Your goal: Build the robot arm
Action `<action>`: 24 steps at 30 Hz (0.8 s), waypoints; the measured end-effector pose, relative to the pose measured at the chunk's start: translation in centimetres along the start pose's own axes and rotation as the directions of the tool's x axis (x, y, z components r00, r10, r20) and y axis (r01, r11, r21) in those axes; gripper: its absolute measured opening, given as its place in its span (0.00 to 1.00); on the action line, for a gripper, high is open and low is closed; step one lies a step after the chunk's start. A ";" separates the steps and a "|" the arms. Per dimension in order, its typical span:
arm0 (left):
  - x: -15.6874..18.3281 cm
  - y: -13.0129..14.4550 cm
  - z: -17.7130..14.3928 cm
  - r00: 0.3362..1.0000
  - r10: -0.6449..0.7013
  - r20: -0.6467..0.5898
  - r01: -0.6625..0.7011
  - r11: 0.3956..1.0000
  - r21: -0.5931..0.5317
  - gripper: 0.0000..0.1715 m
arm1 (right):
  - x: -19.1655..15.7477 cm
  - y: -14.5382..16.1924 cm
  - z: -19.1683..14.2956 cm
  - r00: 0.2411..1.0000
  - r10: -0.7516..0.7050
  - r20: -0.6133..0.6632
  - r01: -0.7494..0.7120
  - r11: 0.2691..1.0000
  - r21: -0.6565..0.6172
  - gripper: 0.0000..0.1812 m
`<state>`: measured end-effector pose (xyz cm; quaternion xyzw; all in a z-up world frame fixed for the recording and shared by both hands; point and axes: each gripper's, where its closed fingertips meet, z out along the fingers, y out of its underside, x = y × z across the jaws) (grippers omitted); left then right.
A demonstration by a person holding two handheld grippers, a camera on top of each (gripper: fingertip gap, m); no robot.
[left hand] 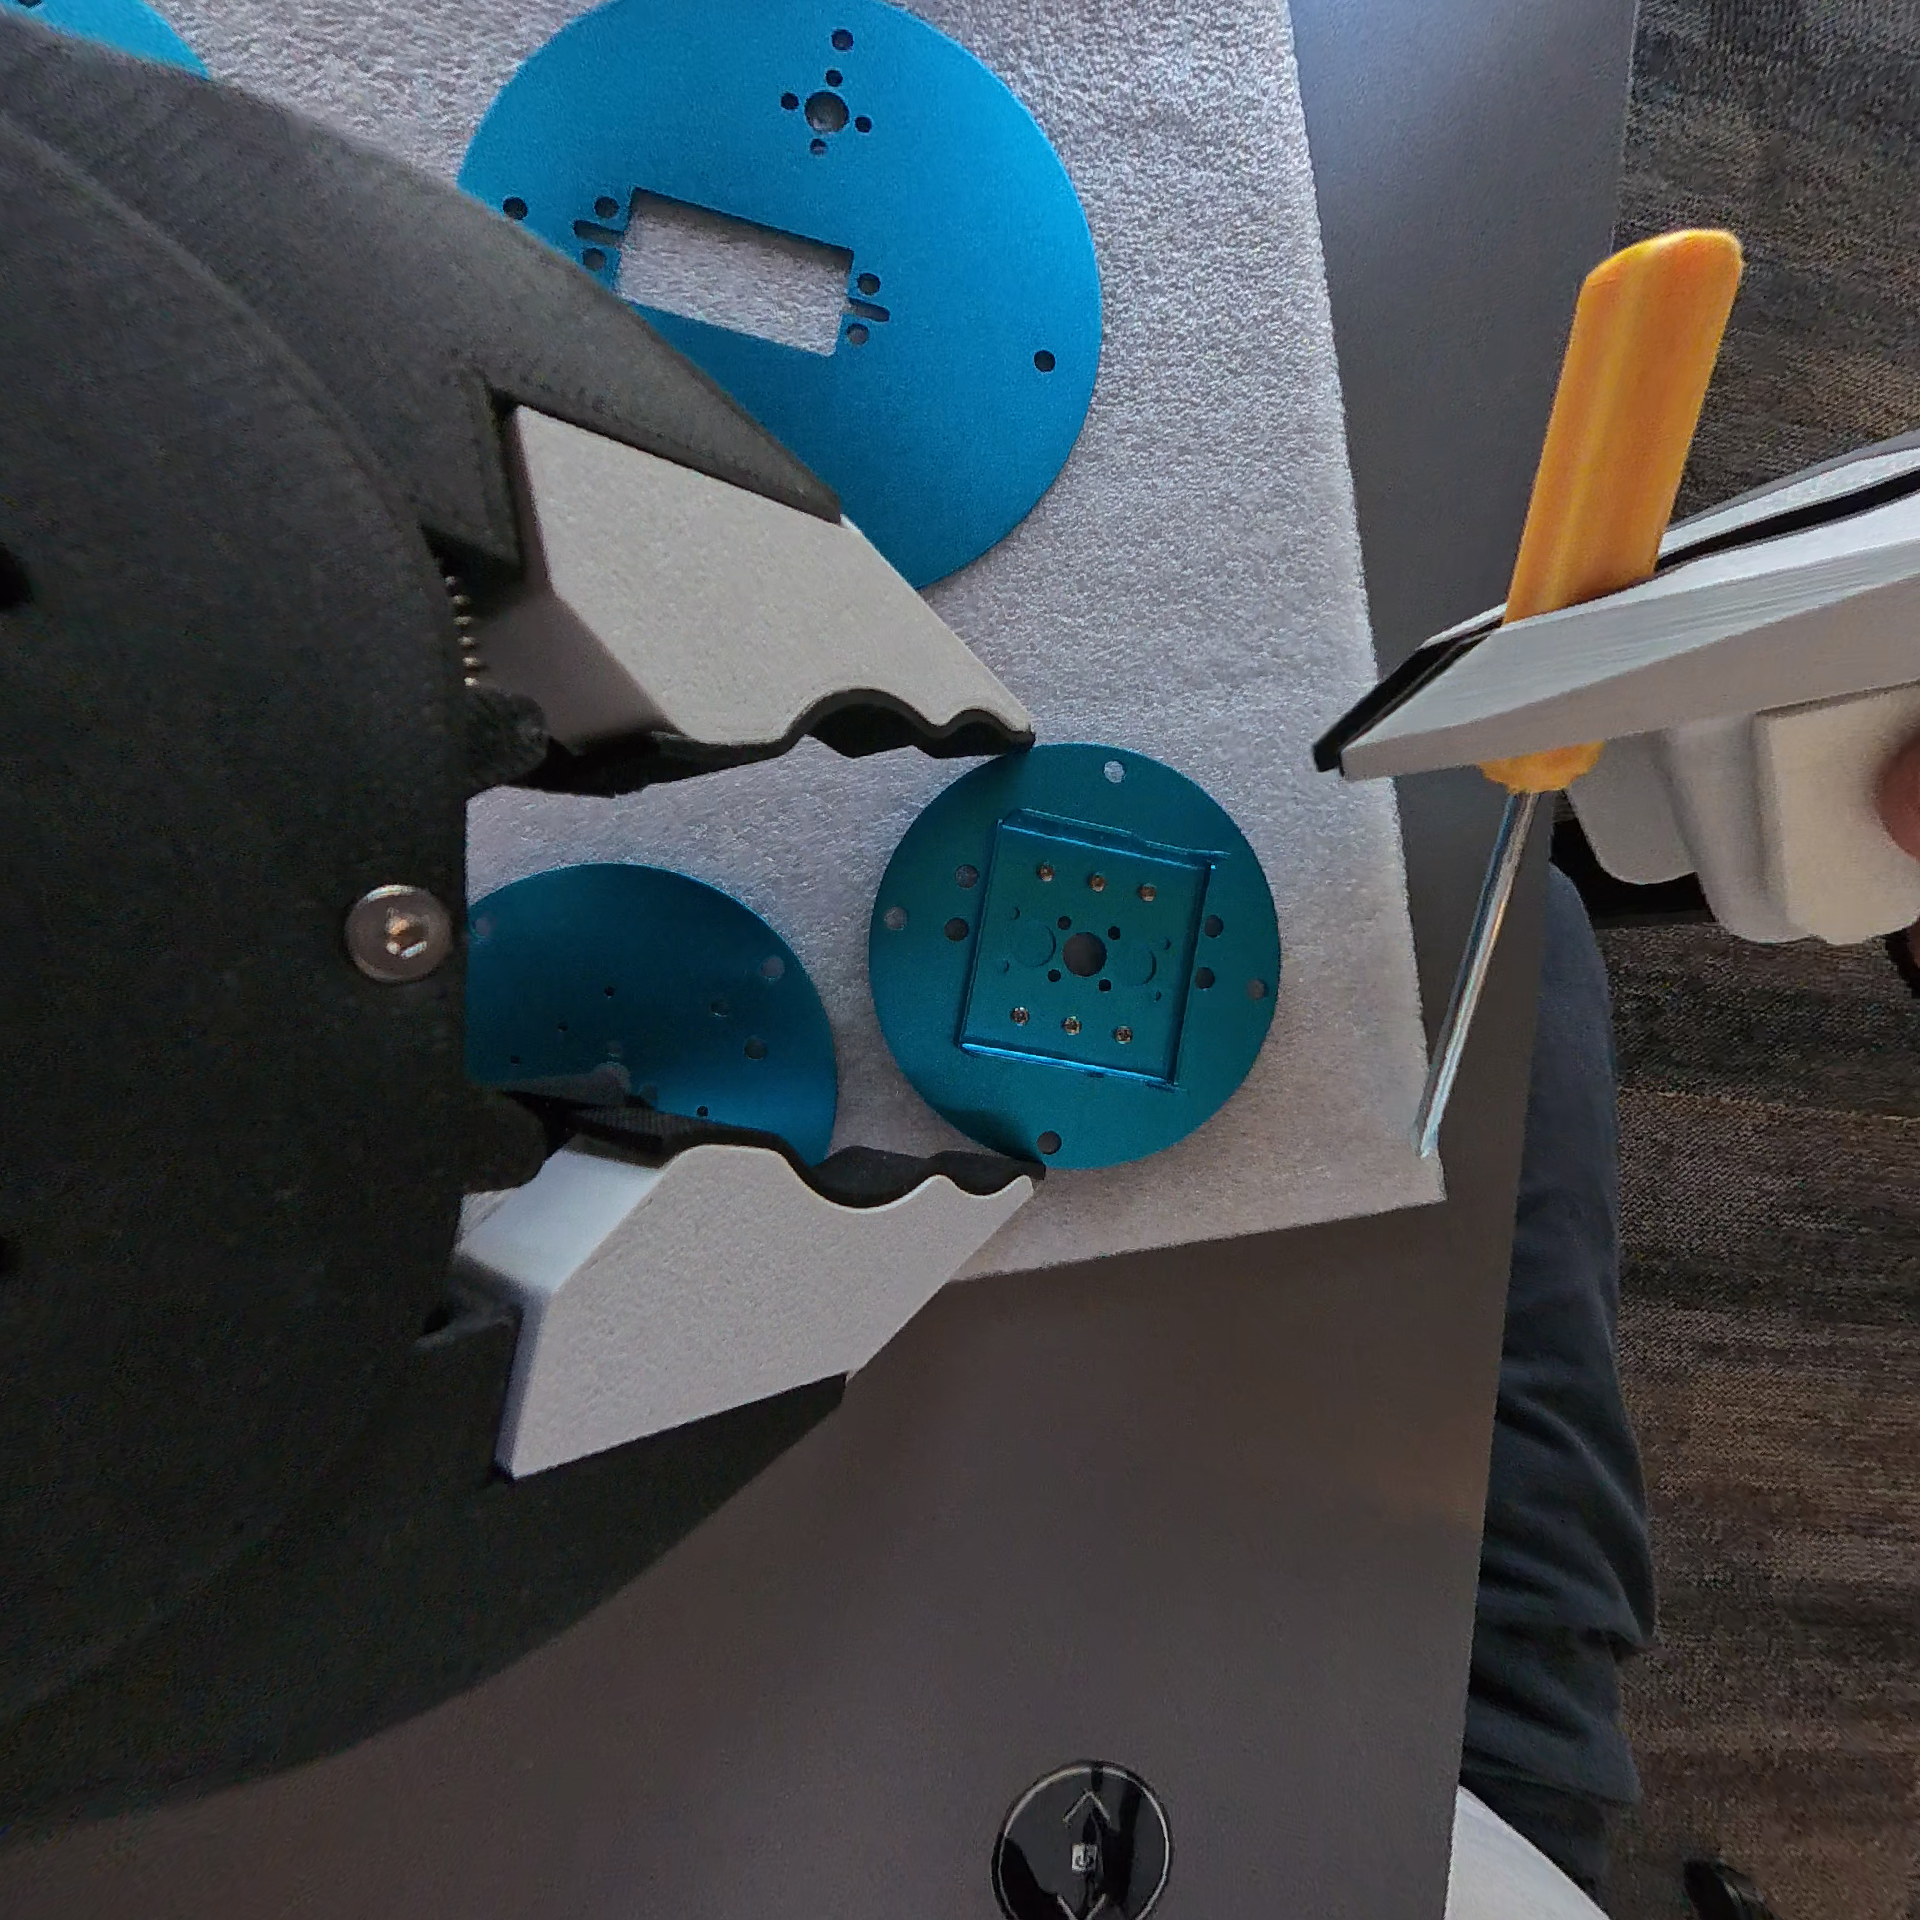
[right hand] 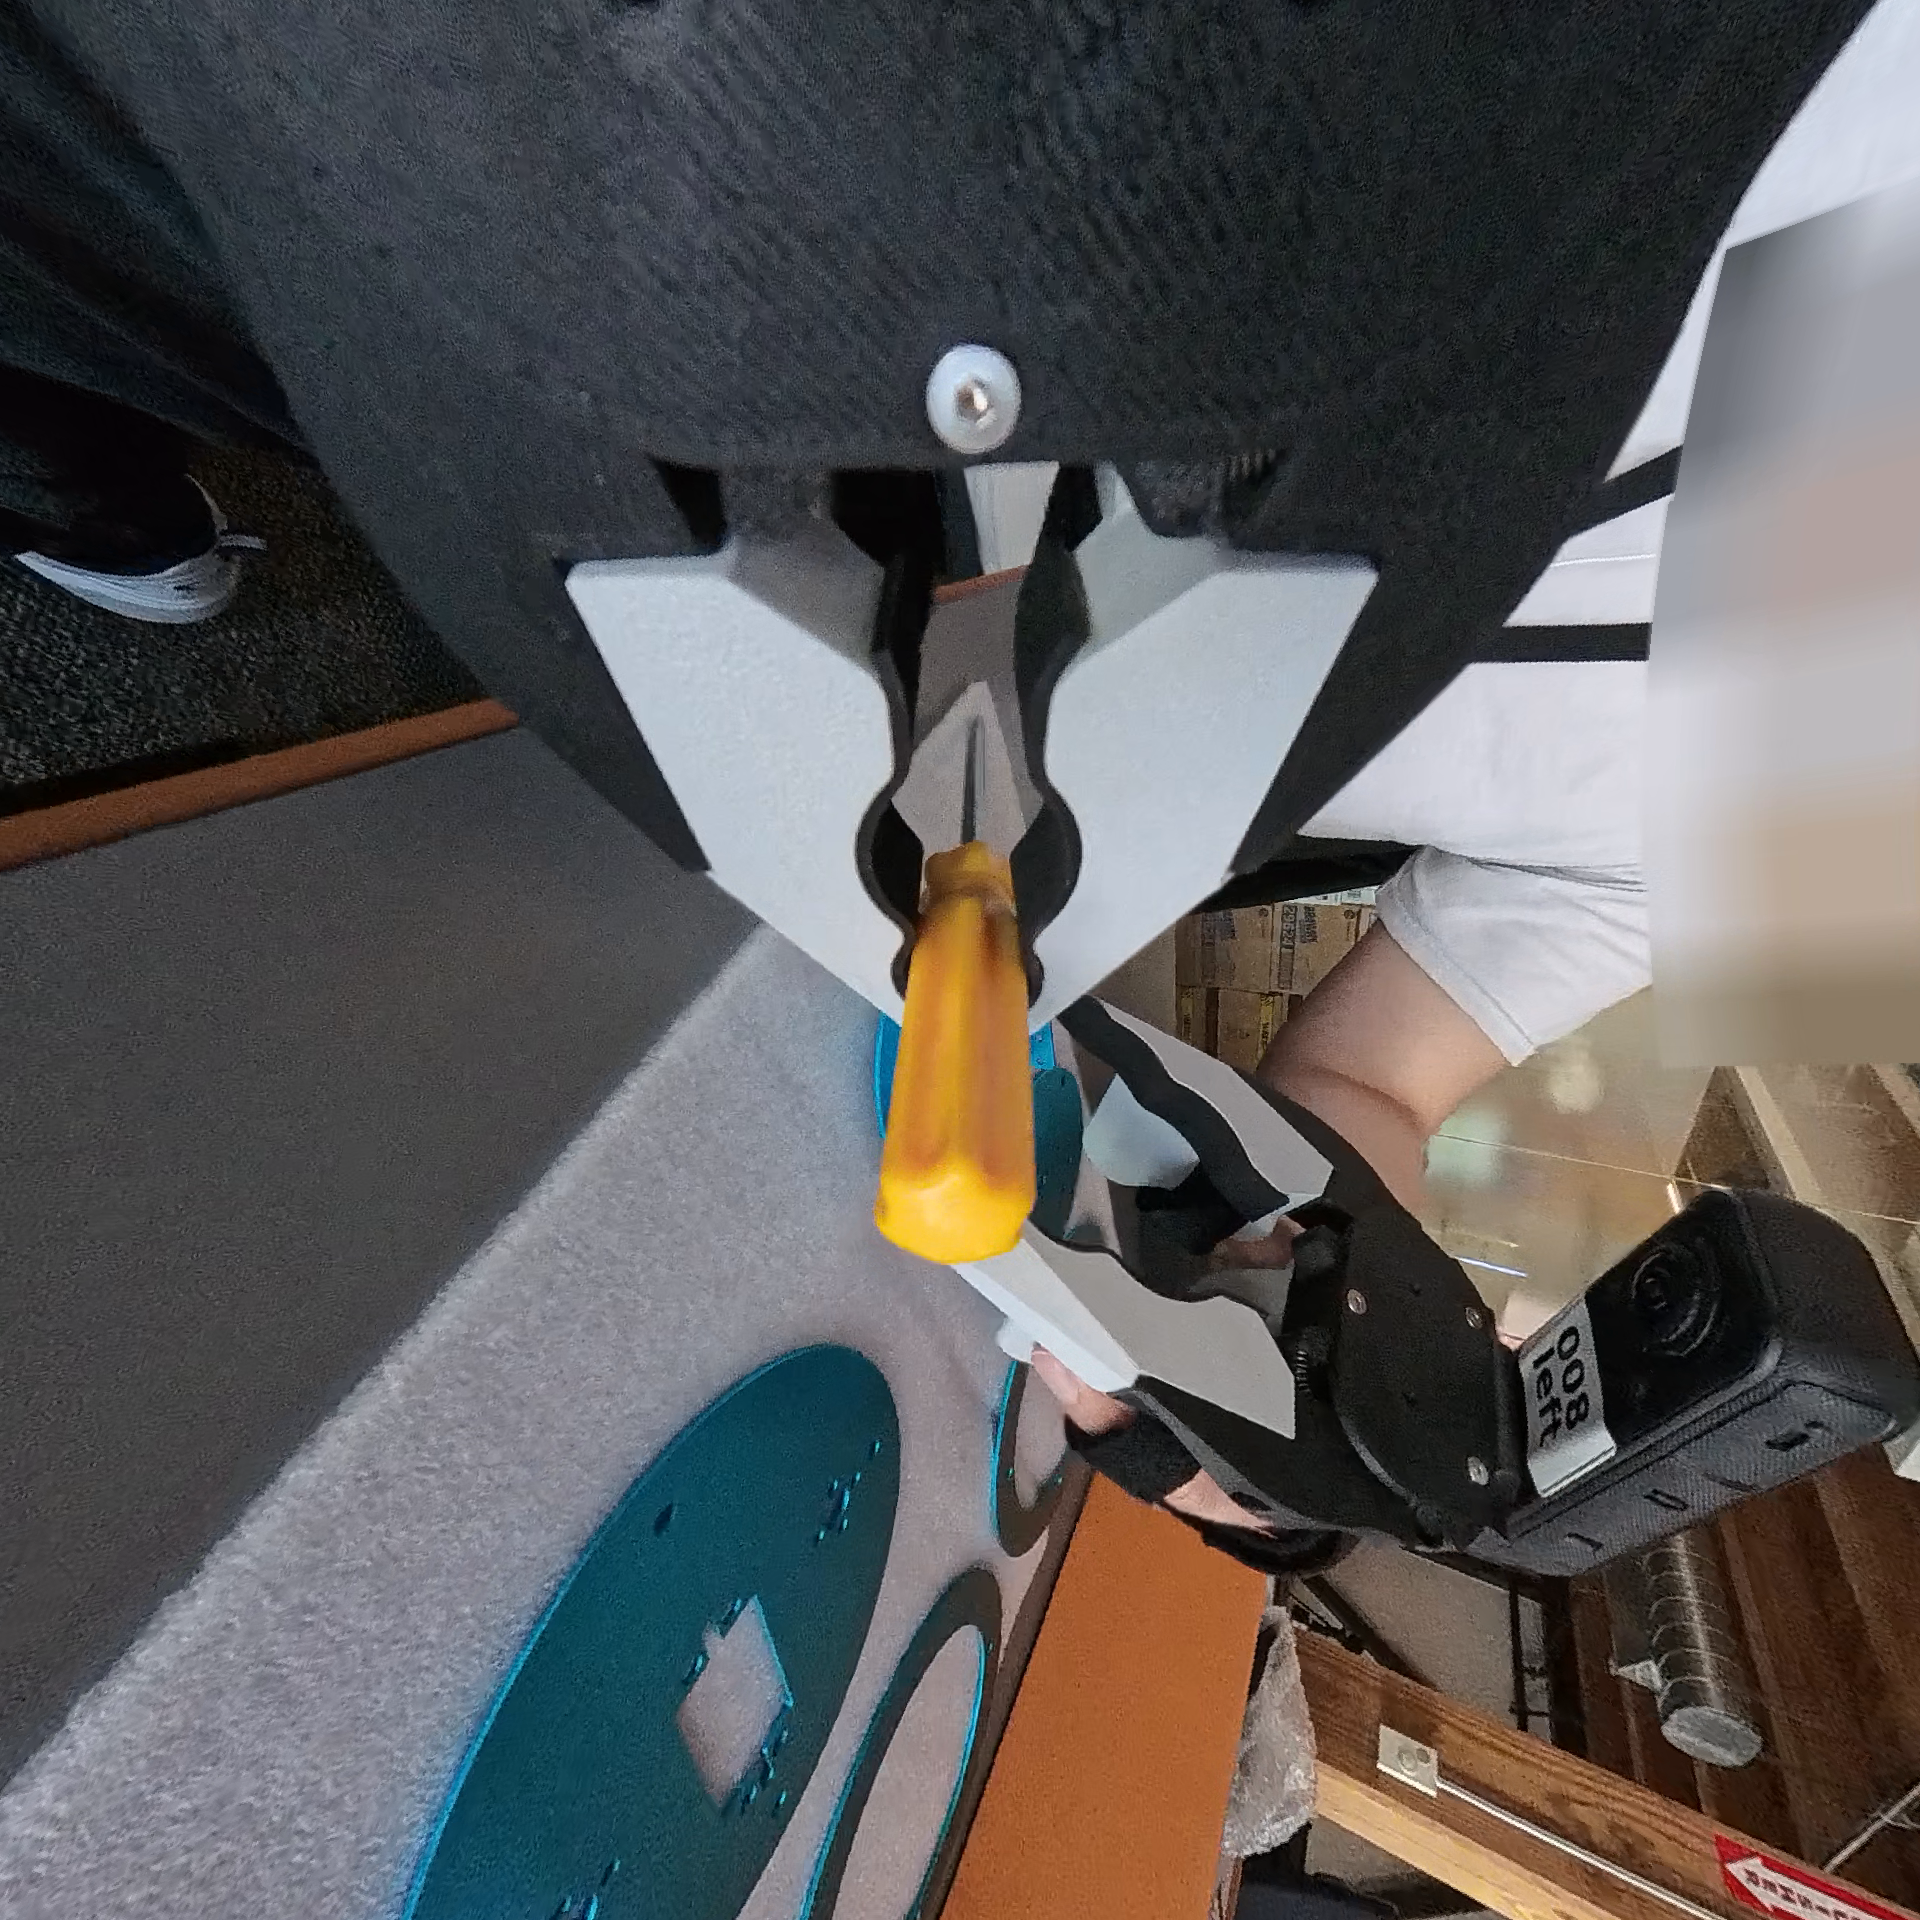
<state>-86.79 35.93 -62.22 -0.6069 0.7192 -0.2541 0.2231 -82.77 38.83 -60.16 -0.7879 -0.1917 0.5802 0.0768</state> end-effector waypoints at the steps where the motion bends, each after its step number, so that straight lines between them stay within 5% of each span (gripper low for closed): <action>1: 0.0 -0.1 -0.2 1.000 -0.009 0.007 0.008 1.000 0.012 0.44 | -0.1 0.0 0.0 1.000 0.007 0.003 -0.007 1.000 0.000 0.05; 7: -0.4 0.4 -3.3 0.993 -0.052 0.104 0.047 0.998 0.052 0.44 | -0.8 0.3 1.1 0.998 0.060 0.031 -0.058 0.996 -0.063 0.05; 15: 1.3 2.0 -7.1 0.969 -0.162 0.188 0.133 0.979 0.155 0.44 | 0.3 0.0 4.9 0.985 0.005 -0.171 -0.049 0.965 -0.256 0.07; 22: 2.8 1.8 -9.2 0.962 -0.178 0.208 0.124 0.961 0.249 0.44 | -0.3 -0.7 3.7 0.870 -0.304 -0.389 0.182 0.930 -0.319 0.27; 24: 2.8 1.7 -9.3 0.962 -0.203 0.185 0.144 0.946 0.290 0.44 | -2.1 -1.2 3.6 0.795 -0.487 -0.363 0.393 0.868 -0.305 0.28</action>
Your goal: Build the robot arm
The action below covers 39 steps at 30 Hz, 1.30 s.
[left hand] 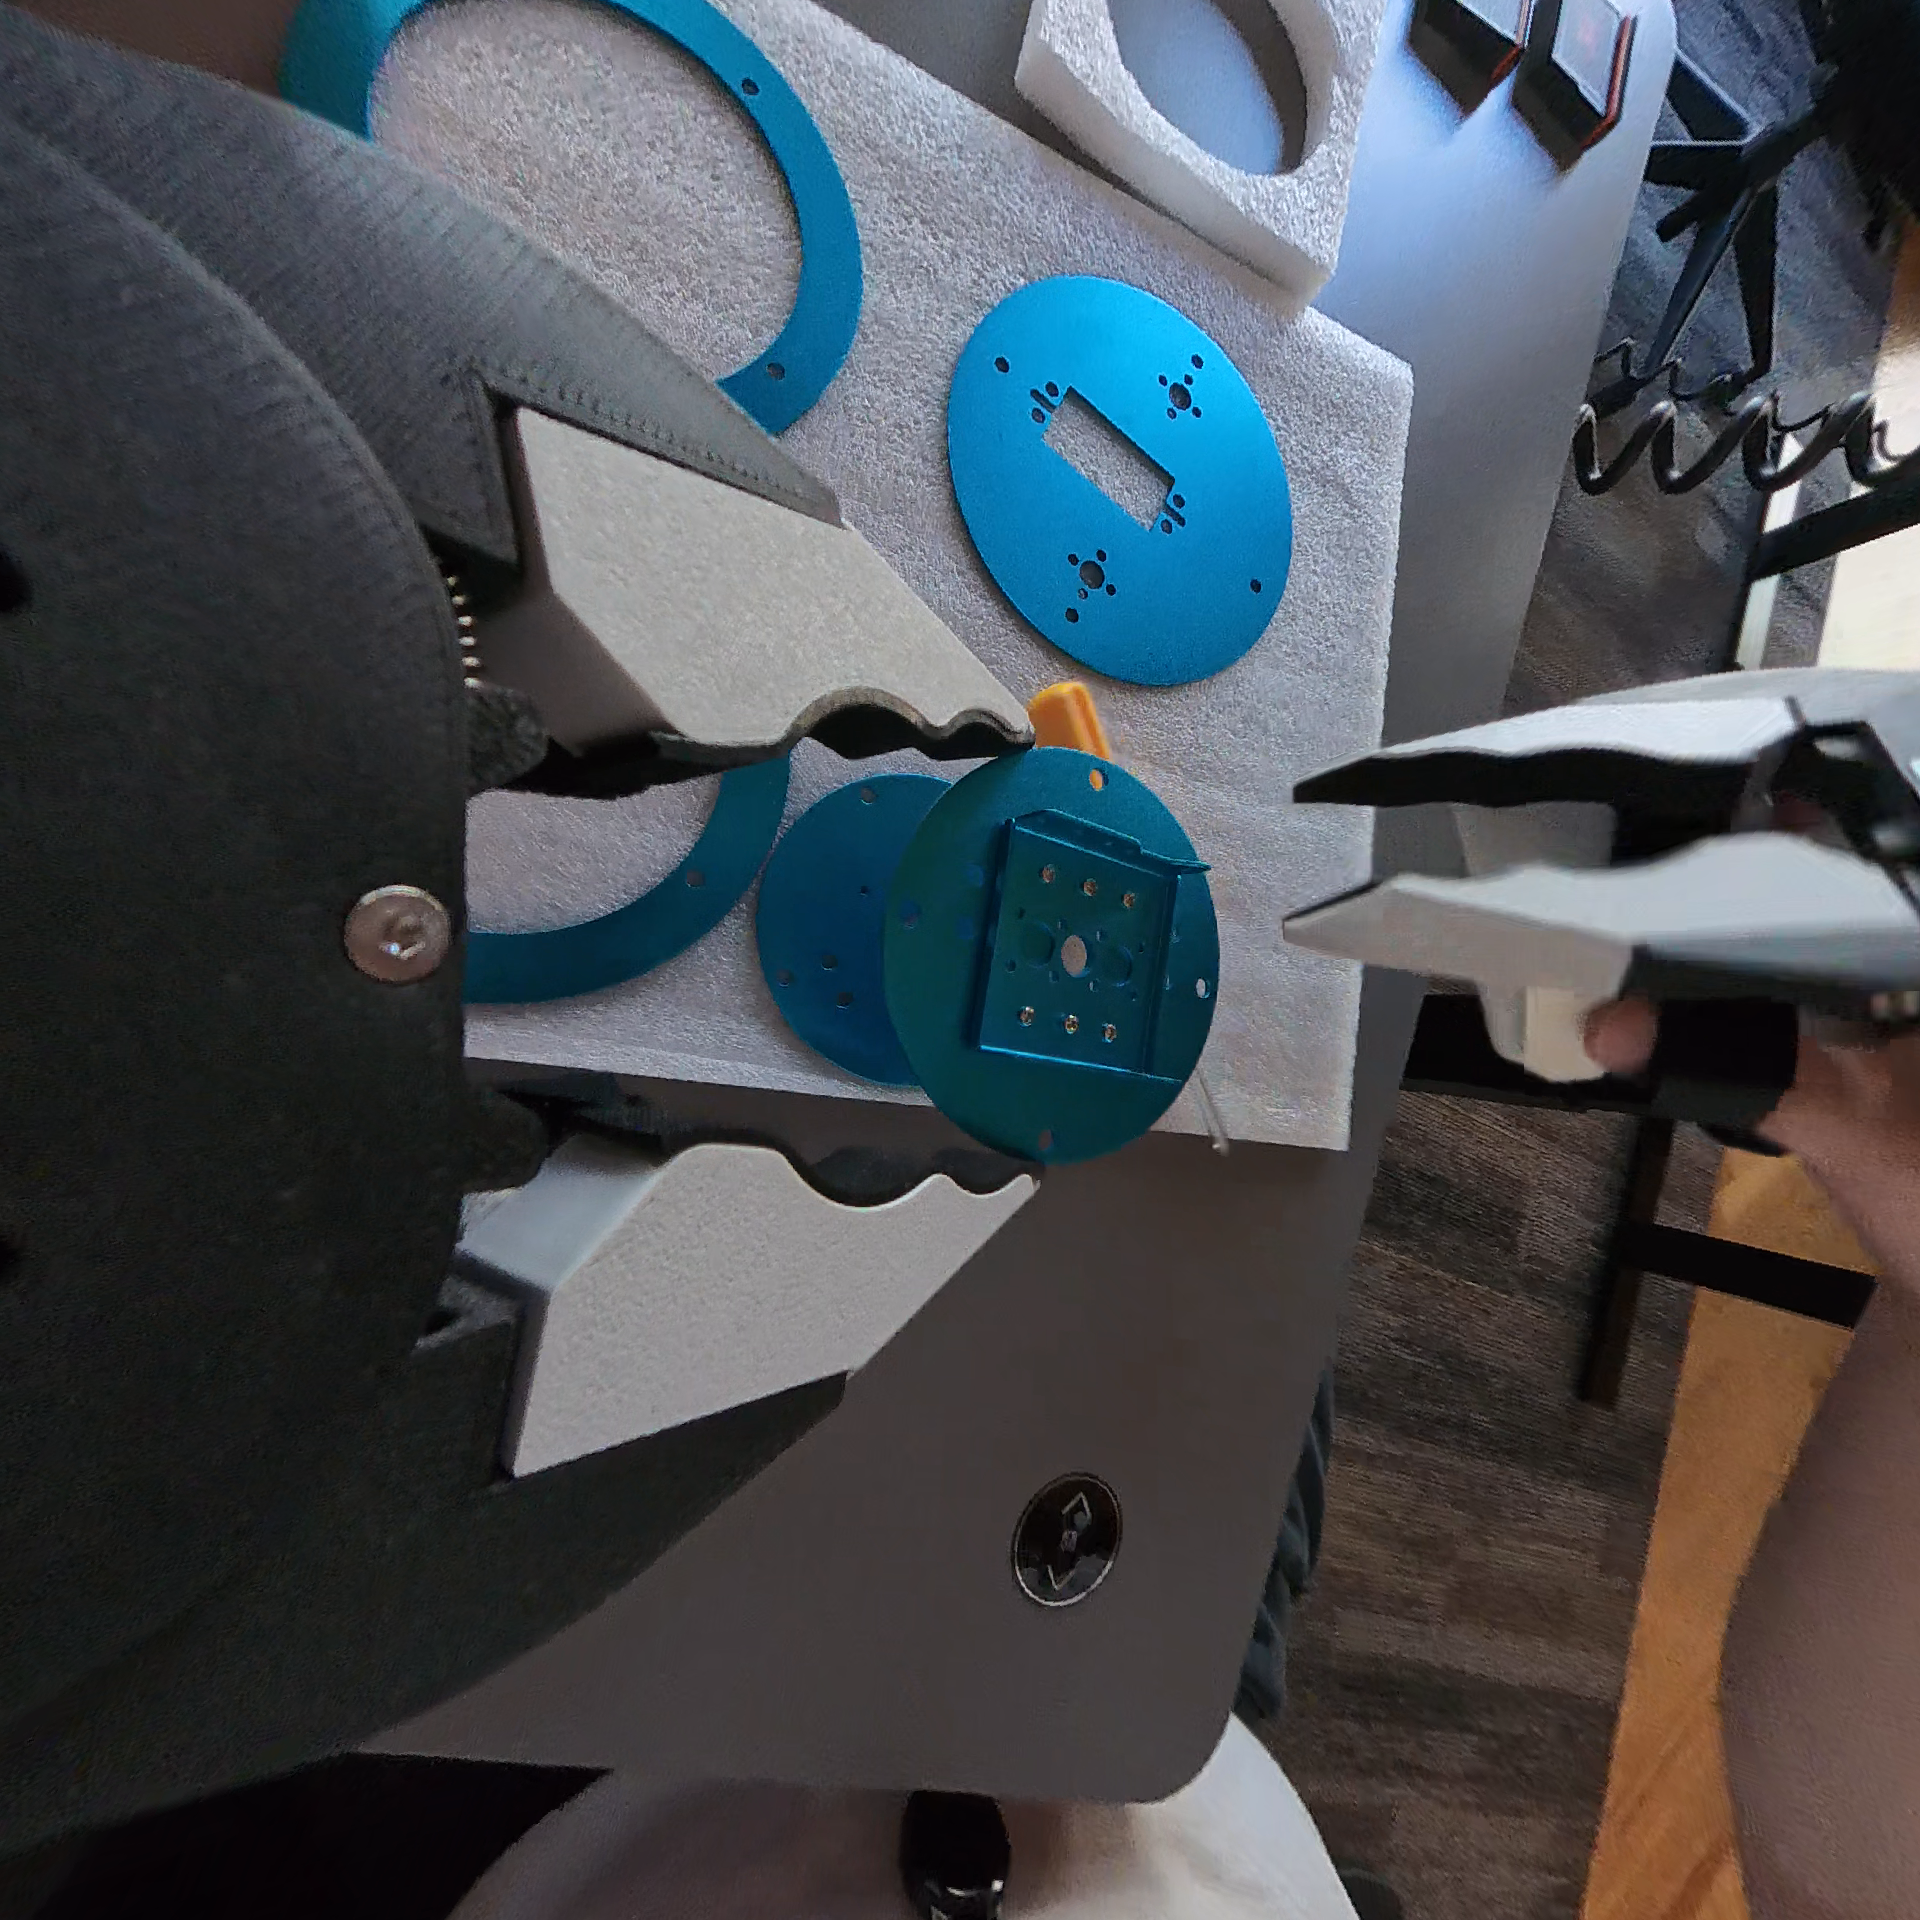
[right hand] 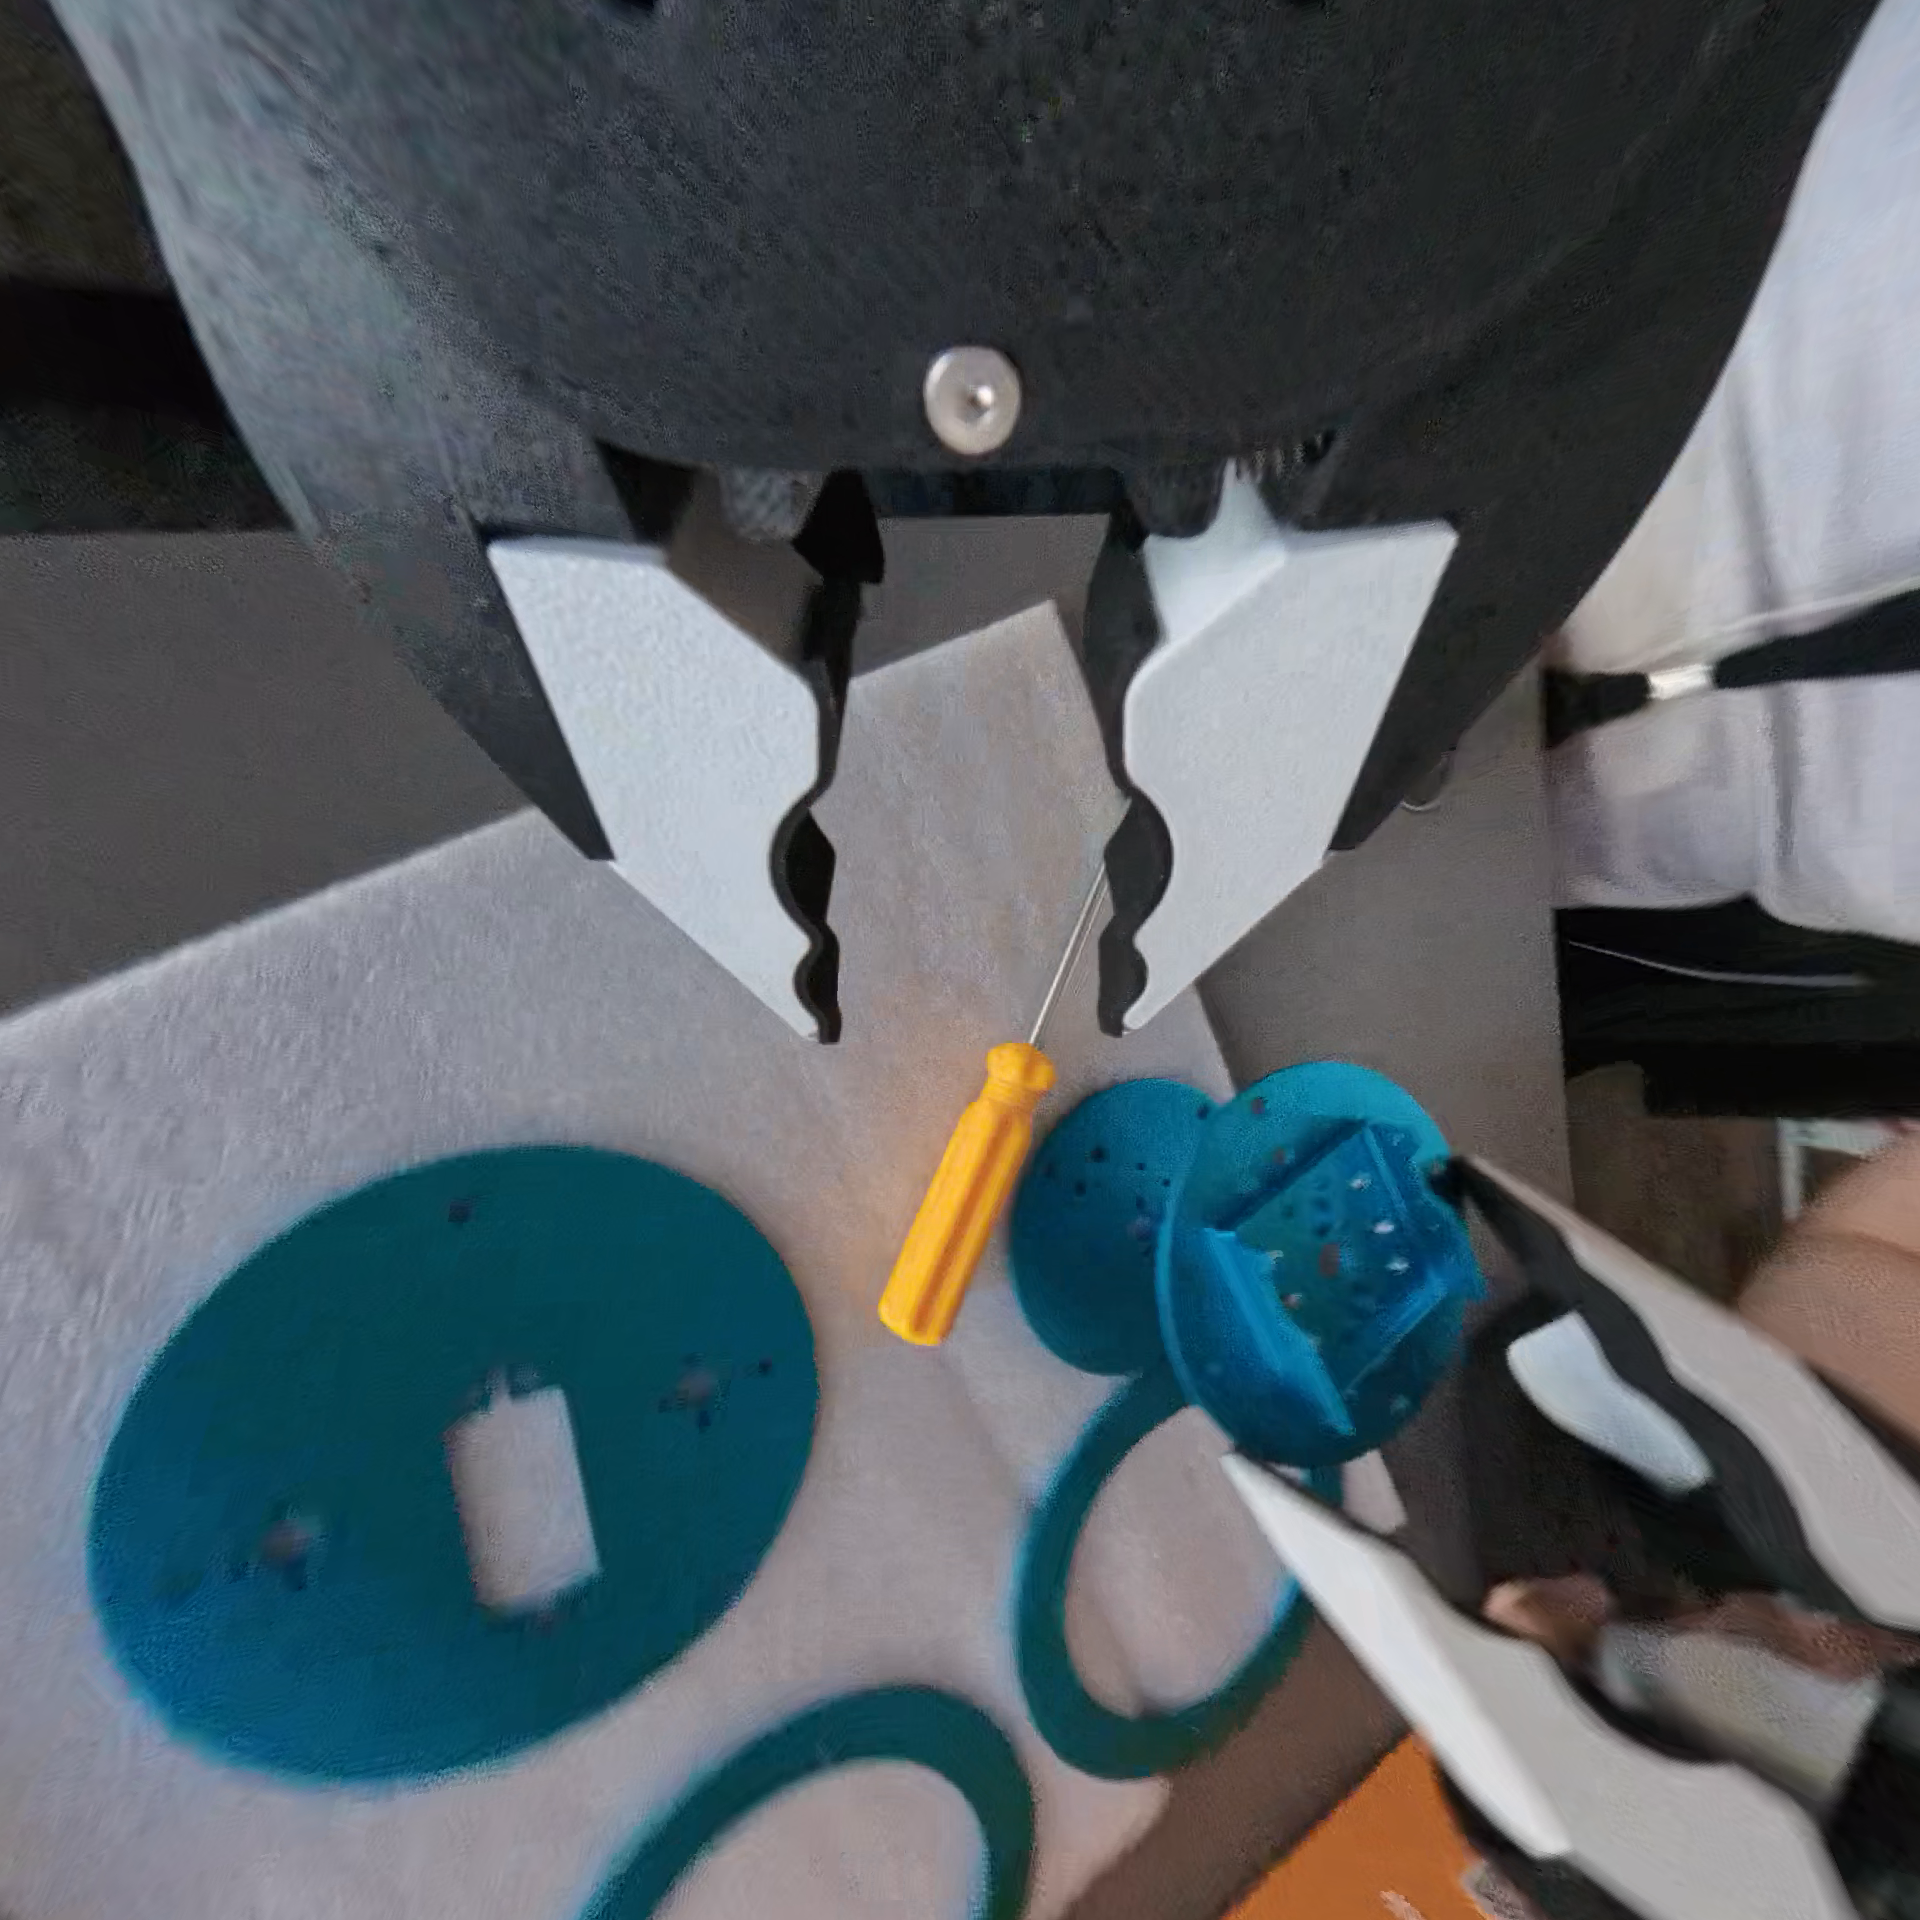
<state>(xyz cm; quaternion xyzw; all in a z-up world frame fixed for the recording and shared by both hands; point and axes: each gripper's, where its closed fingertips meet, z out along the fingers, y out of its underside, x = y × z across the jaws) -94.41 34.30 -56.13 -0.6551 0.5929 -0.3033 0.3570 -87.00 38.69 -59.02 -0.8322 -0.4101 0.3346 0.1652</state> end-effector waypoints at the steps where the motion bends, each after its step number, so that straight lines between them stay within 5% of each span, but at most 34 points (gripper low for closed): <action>1: 0.0 0.0 -0.1 1.000 -0.013 -0.008 0.013 1.000 0.019 0.44 | -1.1 -0.7 -0.5 0.983 -0.180 -0.035 0.183 0.979 0.086 0.29; 2: 0.0 -0.1 -0.1 1.000 -0.026 -0.017 0.027 0.999 0.034 0.44 | -2.8 -1.3 -1.0 0.919 -0.381 -0.100 0.394 0.899 0.192 0.31; 4: 0.1 -0.3 -0.3 0.998 -0.053 -0.037 0.055 0.997 0.060 0.44 | -6.5 -1.2 -1.8 0.683 -0.651 -0.332 0.731 0.602 0.323 0.28; 6: 0.4 -0.5 -0.5 0.996 -0.069 -0.062 0.073 0.995 0.070 0.44 | -8.3 -1.2 -2.1 0.393 -0.696 -0.602 0.919 0.312 0.239 0.27; 7: 0.6 -0.7 -0.6 0.995 -0.070 -0.073 0.075 0.995 0.072 0.44 | -8.6 -1.1 -1.7 0.302 -0.696 -0.651 0.952 0.260 0.164 0.25; 11: 1.6 -1.5 -0.8 0.989 -0.077 -0.123 0.087 0.993 0.079 0.44 | -8.4 -2.2 -0.6 0.129 -0.653 -0.746 0.976 0.218 -0.022 0.20; 17: 2.1 -1.4 -0.9 0.978 -0.134 -0.161 0.153 0.982 0.111 0.44 | -8.8 -2.0 0.0 -0.007 -0.649 -0.761 0.979 0.149 -0.137 0.02; 21: 2.9 -1.8 -1.4 0.949 -0.197 -0.244 0.236 0.962 0.138 0.43 | -9.7 -1.6 0.0 0.081 -0.672 -0.737 0.979 0.193 -0.069 0.00; 27: 2.4 -2.7 -4.9 0.985 -0.108 -0.135 0.145 0.939 0.312 0.35 | -10.3 -1.5 -1.8 0.611 -0.597 -0.520 0.784 0.546 0.296 0.00; 29: 3.5 -3.6 -5.6 0.988 -0.085 -0.131 0.130 0.914 0.385 0.29 | -11.1 -1.6 -2.9 0.727 -0.538 -0.426 0.685 0.608 0.401 0.00; 33: 5.6 -5.0 -5.4 0.999 0.007 -0.053 0.017 0.899 0.438 0.21 | -13.4 -1.5 -5.2 0.805 -0.494 -0.327 0.592 0.637 0.494 0.00; 39: 9.7 -10.1 -8.0 0.987 0.158 0.015 -0.143 0.846 0.514 0.16 | -19.7 -1.2 -9.1 0.793 -0.549 -0.266 0.594 0.594 0.543 0.00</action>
